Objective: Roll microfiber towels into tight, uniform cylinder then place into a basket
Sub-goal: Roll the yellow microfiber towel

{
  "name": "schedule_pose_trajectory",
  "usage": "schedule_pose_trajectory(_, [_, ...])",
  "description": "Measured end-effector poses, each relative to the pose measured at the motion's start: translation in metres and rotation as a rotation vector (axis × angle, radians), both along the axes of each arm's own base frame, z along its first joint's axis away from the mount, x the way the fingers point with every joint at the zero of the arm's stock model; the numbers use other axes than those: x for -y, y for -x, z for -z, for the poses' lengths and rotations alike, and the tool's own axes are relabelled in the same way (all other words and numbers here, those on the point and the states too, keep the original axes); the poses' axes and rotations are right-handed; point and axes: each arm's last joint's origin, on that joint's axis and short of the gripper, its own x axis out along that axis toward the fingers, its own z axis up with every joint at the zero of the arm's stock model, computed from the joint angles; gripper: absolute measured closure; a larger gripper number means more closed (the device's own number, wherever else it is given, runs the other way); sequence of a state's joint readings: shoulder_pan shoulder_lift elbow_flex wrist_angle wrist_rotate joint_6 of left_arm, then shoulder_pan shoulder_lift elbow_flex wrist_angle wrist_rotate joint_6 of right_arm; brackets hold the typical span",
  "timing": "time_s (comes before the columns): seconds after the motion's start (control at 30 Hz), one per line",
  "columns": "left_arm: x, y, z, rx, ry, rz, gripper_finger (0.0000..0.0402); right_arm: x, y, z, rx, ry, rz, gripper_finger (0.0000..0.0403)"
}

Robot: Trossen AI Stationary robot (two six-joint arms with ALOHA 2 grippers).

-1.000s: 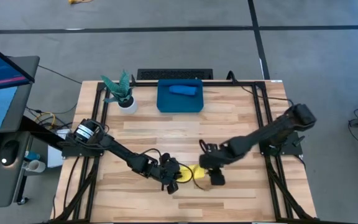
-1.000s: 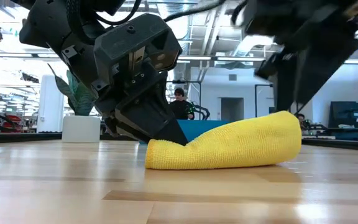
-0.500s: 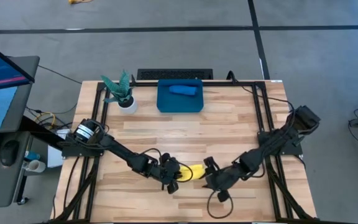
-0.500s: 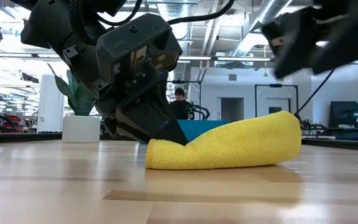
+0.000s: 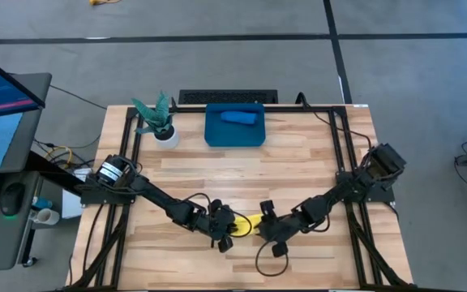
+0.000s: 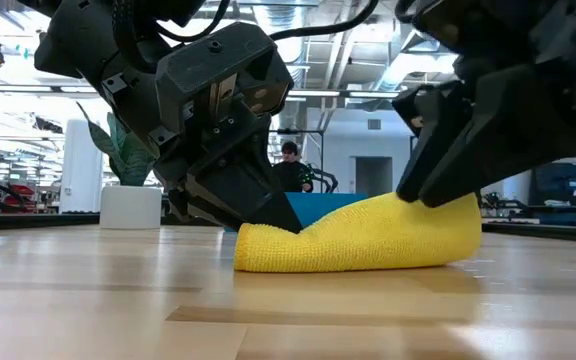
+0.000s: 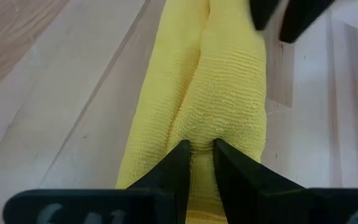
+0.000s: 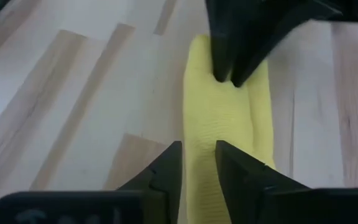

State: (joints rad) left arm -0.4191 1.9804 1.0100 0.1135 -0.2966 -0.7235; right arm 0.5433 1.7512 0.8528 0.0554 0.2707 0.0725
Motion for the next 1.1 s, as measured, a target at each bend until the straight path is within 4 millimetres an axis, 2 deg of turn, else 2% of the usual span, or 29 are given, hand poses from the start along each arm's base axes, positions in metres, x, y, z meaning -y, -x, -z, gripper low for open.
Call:
schedule_pose_trajectory(0.13, [0.0, 0.0, 0.0, 0.004, -0.005, 0.005, 0.0335, 0.011, -0.005, 0.003, -0.029, -0.038, 0.091, 0.0289])
schedule_pose_trajectory(0.4, [0.001, -0.002, -0.002, 0.032, -0.058, 0.062, 0.0335, 0.032, -0.014, 0.025, -0.132, -0.119, 0.296, 0.0292])
schedule_pose_trajectory(0.57, [0.006, -0.001, -0.005, 0.041, -0.106, 0.117, 0.0335, 0.037, -0.016, 0.028, -0.176, -0.185, 0.335, 0.0292])
schedule_pose_trajectory(0.67, [0.012, 0.003, -0.015, 0.06, -0.162, 0.129, 0.0335, 0.037, -0.015, 0.027, -0.179, -0.196, 0.345, 0.0292])
schedule_pose_trajectory(0.87, [0.034, 0.016, -0.052, 0.19, -0.315, 0.155, 0.0335, 0.037, -0.015, 0.028, -0.184, -0.216, 0.356, 0.0292])
schedule_pose_trajectory(1.0, [0.05, 0.018, -0.061, 0.299, -0.379, 0.241, 0.0335, 0.038, -0.016, 0.028, -0.185, -0.224, 0.363, 0.0292])
schedule_pose_trajectory(1.1, [0.05, 0.014, -0.059, 0.314, -0.373, 0.236, 0.0335, 0.039, -0.016, 0.028, -0.186, -0.226, 0.364, 0.0292])
